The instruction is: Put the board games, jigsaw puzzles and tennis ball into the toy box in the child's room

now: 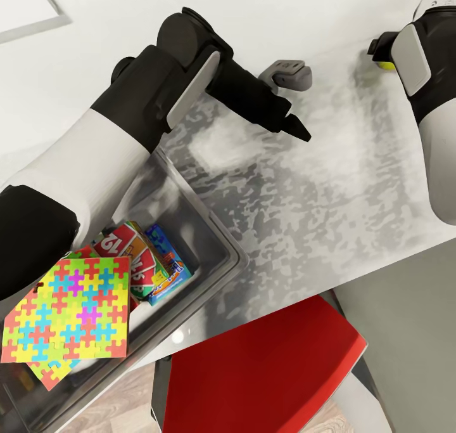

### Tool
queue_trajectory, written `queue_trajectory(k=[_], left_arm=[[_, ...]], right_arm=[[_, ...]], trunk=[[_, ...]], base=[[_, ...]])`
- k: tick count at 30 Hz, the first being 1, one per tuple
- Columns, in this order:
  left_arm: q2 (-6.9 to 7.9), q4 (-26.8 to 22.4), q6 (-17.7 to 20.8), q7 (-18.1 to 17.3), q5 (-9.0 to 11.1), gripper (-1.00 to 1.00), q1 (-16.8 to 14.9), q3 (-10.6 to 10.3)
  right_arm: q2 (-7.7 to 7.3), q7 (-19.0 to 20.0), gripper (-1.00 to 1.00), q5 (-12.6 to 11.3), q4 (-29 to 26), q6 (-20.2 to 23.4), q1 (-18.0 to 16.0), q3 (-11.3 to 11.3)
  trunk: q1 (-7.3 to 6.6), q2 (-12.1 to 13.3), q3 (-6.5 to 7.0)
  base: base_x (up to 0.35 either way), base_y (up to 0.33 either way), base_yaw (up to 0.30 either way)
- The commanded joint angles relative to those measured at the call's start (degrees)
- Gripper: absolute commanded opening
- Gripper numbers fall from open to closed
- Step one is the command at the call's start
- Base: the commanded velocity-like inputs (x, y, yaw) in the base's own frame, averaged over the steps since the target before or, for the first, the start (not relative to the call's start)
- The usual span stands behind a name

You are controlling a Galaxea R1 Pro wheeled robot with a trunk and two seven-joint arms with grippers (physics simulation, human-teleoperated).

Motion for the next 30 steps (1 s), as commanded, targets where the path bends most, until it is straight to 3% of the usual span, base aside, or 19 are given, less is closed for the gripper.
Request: queue_trajectory(k=[1, 30], left_arm=[[-0.01, 0.0, 0.2, -0.2, -0.1, 1.00, -0.1, 0.0], [-0.01, 0.0, 0.2, -0.2, -0.1, 1.00, -0.1, -0.1]], right_arm=[[-0.09, -0.5, 1.00, -0.6, -0.1, 0.2, 0.0, 0.5], [-0.11, -0.4, 1.00, -0.5, -0.4, 0.3, 0.1, 0.5]], trunk=[[0.03, -0.1, -0.07], [0.03, -0.1, -1.13]], base=[[0.000, 0.000, 0.000], [0.000, 0.000, 0.000]])
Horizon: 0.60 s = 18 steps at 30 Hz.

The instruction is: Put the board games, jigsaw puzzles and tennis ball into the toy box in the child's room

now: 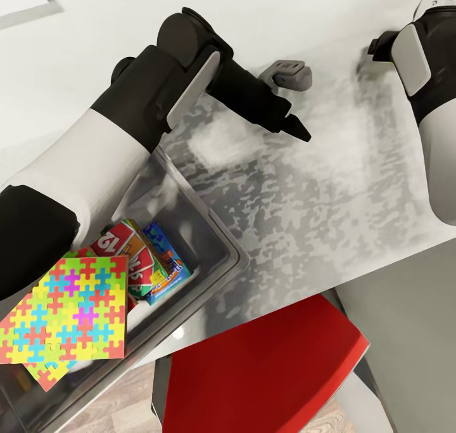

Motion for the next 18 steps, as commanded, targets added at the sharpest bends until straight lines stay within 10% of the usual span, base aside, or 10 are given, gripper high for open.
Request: queue_trajectory(k=[1, 18], left_arm=[[-0.01, 0.0, 0.2, -0.2, -0.1, 1.00, -0.1, -0.1], [-0.01, 0.0, 0.2, -0.2, -0.1, 1.00, -0.1, -0.1]], right_arm=[[-0.09, -0.5, 1.00, -0.6, 0.0, 0.3, -0.1, 0.5], [0.05, -0.5, 1.00, -0.9, 0.6, 0.6, -0.6, 0.2]], trunk=[[0.04, -0.1, -0.06], [0.04, -0.1, -0.07]], base=[[0.000, 0.000, 0.000], [0.000, 0.000, 0.000]])
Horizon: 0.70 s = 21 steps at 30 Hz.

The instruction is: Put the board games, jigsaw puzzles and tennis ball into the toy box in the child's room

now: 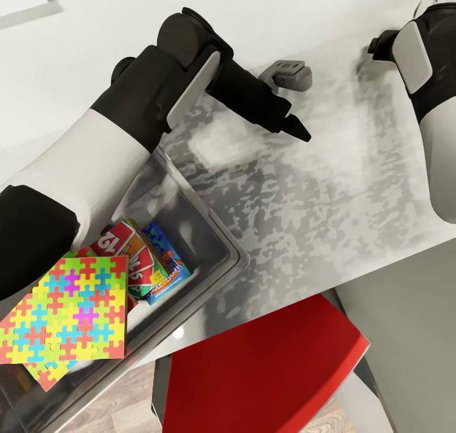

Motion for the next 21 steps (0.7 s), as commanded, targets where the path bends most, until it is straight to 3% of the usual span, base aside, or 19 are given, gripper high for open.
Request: queue_trajectory(k=[1, 21], left_arm=[[-0.01, 0.0, 0.2, -0.2, -0.1, 1.00, -0.1, 0.0], [-0.01, -0.1, 0.2, -0.2, -0.1, 1.00, -0.1, 0.0]], right_arm=[[-0.06, -0.5, 1.00, -0.6, 0.0, 0.2, 0.0, 0.5], [-0.18, -0.6, 1.00, -0.6, 0.2, 0.0, -0.4, 0.5]], trunk=[[0.04, -0.1, -0.06], [0.04, -0.1, -0.06]], base=[[0.000, 0.000, 0.000], [0.000, 0.000, 0.000]])
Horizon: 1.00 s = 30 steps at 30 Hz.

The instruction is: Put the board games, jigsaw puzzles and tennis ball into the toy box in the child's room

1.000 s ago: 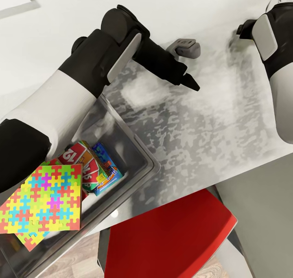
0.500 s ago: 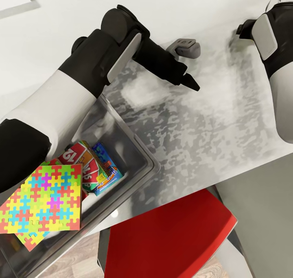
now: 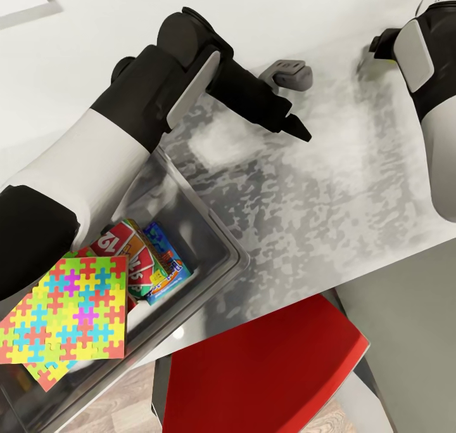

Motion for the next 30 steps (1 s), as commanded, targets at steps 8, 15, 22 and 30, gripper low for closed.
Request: queue_trajectory(k=[8, 15, 22, 30], left_arm=[[-0.01, -0.5, 0.2, -0.2, -0.1, 1.00, -0.1, 0.0], [-0.01, -0.5, 0.2, -0.2, -0.1, 1.00, 0.0, 0.0], [-0.01, -0.5, 0.2, -0.2, -0.1, 1.00, 0.0, -0.1], [-0.01, -0.6, 0.2, -0.2, -0.1, 1.00, 0.0, -0.1]], right_arm=[[-0.07, -0.5, 1.00, -0.6, 0.6, 0.1, -0.5, 0.4], [0.01, -0.5, -1.00, -0.6, 0.8, 0.1, -0.8, 0.4], [-0.02, -0.5, -1.00, -0.6, 0.8, 0.1, -0.9, 0.4], [0.03, -0.5, -1.00, -0.6, 1.7, 0.0, -0.9, 0.4]], trunk=[[0.04, -0.1, -0.06], [0.04, -0.1, -0.06], [0.04, -0.1, -0.06], [0.04, -0.1, -0.06]], base=[[0.000, 0.000, 0.000], [0.000, 0.000, 0.000], [0.000, 0.000, 0.000], [0.000, 0.000, 0.000]])
